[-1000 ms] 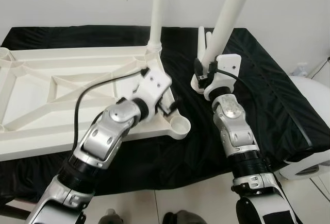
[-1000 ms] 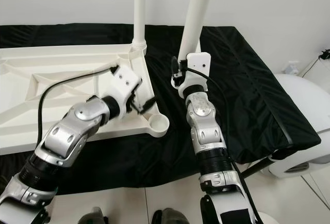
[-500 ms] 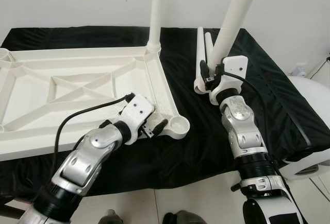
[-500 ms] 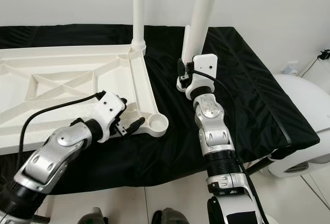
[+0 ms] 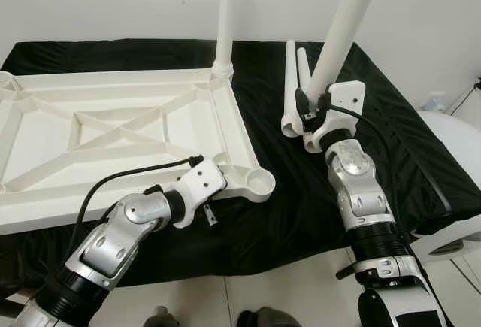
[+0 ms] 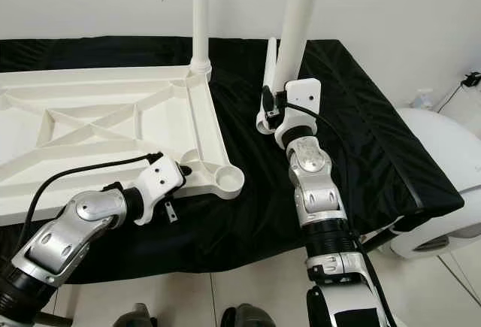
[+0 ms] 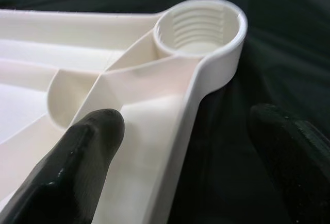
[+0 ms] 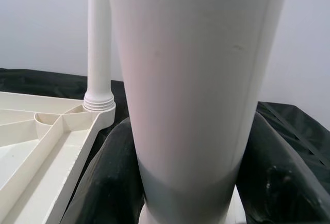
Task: Building children table
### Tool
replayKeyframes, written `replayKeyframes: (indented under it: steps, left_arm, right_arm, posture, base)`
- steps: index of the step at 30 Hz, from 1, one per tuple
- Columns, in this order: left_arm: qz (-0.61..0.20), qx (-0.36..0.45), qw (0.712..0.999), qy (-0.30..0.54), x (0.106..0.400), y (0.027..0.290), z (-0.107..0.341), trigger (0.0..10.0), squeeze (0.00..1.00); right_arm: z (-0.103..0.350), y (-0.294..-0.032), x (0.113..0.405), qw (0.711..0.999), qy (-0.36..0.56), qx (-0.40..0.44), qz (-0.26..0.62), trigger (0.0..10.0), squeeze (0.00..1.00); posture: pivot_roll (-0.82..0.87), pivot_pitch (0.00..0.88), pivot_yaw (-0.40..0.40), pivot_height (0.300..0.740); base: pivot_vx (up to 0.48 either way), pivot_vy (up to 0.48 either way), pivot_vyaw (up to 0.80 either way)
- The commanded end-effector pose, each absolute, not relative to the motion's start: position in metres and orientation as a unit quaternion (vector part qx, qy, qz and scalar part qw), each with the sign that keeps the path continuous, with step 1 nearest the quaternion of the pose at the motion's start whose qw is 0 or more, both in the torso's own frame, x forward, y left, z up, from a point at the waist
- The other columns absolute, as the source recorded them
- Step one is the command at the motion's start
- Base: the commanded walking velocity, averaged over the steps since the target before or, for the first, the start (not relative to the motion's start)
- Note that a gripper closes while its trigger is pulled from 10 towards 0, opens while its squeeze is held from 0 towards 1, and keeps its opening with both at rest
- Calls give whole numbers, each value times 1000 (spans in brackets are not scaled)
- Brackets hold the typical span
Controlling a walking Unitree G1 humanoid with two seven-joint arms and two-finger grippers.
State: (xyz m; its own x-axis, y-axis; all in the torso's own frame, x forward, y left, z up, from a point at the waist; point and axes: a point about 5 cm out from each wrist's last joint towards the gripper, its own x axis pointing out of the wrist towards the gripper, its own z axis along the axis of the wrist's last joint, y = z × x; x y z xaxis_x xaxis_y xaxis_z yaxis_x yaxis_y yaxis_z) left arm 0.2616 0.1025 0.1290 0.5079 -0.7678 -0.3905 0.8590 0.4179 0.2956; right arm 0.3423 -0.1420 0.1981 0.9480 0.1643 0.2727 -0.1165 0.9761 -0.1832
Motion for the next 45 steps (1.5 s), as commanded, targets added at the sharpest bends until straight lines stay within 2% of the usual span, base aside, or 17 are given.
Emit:
replayKeyframes:
  steps: [1, 6, 9, 10, 11, 12, 18, 26, 30, 31, 33, 34, 35, 41, 42, 45]
  left_arm:
    - [-488, 247, 829, 116, 262, 103, 125, 10000, 0]
    - [-470, 277, 824, 153, 266, 110, 112, 10000, 0]
    - [-466, 257, 829, 172, 267, 112, 111, 10000, 0]
    - [-469, 250, 829, 174, 267, 111, 111, 9294, 0]
    - [-469, 250, 829, 174, 267, 111, 111, 9294, 0]
    - [-461, 248, 835, 171, 269, 113, 113, 0, 0]
    - [-463, 243, 837, 163, 270, 113, 117, 0, 0]
    - [-460, 244, 839, 158, 274, 112, 122, 0, 0]
    - [-457, 244, 841, 159, 275, 112, 123, 0, 0]
    - [-454, 248, 841, 160, 276, 113, 123, 10000, 0]
    - [-452, 250, 841, 161, 277, 113, 122, 10000, 0]
    - [-453, 249, 841, 162, 277, 114, 122, 8941, 0]
    - [-456, 246, 840, 161, 277, 114, 123, 0, 0]
    - [-459, 247, 839, 156, 277, 113, 126, 0, 0]
    - [-454, 248, 840, 161, 279, 113, 125, 10000, 0]
    - [-451, 249, 842, 163, 281, 113, 125, 10000, 0]
  right_arm:
    - [200, -144, 343, 982, -150, -87, 69, 10000, 0]
    - [201, -146, 343, 982, -152, -89, 67, 10000, 0]
    - [201, -146, 343, 982, -153, -91, 66, 10000, 0]
    - [201, -146, 343, 982, -153, -91, 66, 10000, 0]
    - [201, -146, 343, 982, -153, -91, 66, 10000, 0]
    - [201, -146, 343, 982, -153, -91, 66, 10000, 0]
    - [199, -142, 341, 981, -151, -88, 86, 10000, 0]
    - [189, -122, 331, 974, -129, -67, 172, 10000, 0]
    - [184, -118, 329, 973, -118, -66, 187, 10000, 0]
    - [183, -116, 328, 973, -115, -59, 190, 10000, 0]
    - [183, -116, 328, 973, -114, -53, 192, 10000, 0]
    - [183, -114, 326, 972, -113, -47, 199, 10000, 0]
    - [183, -113, 324, 971, -116, -40, 207, 10000, 0]
    - [183, -111, 318, 961, -115, -33, 249, 10000, 0]
    - [183, -110, 316, 958, -115, -26, 261, 10000, 0]
    - [183, -110, 311, 954, -112, -14, 277, 10000, 0]
  posture:
    - [49, 0, -86, 740]
    - [44, 0, -83, 740]
    - [42, 0, -81, 740]
    - [42, 0, -81, 740]
    - [42, 0, -81, 740]
    - [42, 0, -81, 740]
    - [43, 0, -81, 740]
    - [40, 0, -80, 740]
    - [39, 0, -80, 740]
    - [38, 0, -78, 740]
    - [38, 0, -78, 740]
    - [37, 0, -76, 740]
    - [36, 1, -75, 740]
    - [33, 10, -70, 740]
    - [32, 12, -69, 740]
    - [29, 18, -67, 740]
  base:
    - [0, 0, 0]
    - [0, 0, 0]
    - [0, 0, 0]
    - [0, 0, 0]
    - [0, 0, 0]
    - [0, 0, 0]
    - [0, 0, 0]
    - [0, 0, 0]
    - [0, 0, 0]
    - [0, 0, 0]
    - [0, 0, 0]
    - [0, 0, 0]
    - [0, 0, 0]
    - [0, 0, 0]
    - [0, 0, 0]
    - [0, 0, 0]
